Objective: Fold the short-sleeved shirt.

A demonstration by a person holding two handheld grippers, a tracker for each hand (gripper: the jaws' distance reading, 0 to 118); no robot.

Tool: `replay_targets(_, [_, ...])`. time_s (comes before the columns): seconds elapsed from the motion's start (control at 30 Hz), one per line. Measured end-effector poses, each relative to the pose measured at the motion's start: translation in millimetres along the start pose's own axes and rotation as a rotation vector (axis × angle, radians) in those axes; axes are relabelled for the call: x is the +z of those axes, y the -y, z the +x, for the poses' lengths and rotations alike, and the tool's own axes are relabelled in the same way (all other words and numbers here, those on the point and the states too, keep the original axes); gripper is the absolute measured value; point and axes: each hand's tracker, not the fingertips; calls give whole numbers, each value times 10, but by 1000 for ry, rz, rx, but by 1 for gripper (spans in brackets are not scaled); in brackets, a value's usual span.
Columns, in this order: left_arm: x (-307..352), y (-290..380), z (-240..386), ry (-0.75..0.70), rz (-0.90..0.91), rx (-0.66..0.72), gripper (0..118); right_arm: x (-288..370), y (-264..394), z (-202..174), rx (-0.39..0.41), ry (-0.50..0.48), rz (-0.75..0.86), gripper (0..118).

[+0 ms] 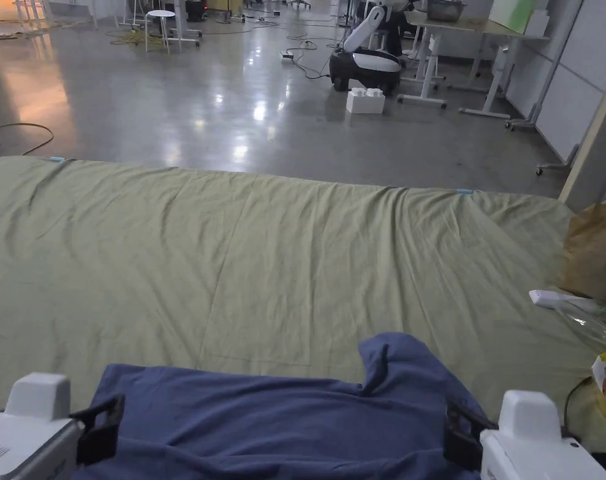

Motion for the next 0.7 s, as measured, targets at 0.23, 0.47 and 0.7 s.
replay_targets(0.23, [201,-291,383,-137,307,-85,48,77,-259,-311,-25,-50,243,32])
replay_targets(0.47, [227,-367,387,-112,332,50,4,45,-338,-515,-18,-45,296,2])
replay_targets(0.7, [123,-264,266,-117,303,68,1,38,-313,-532,-11,-34,331,1])
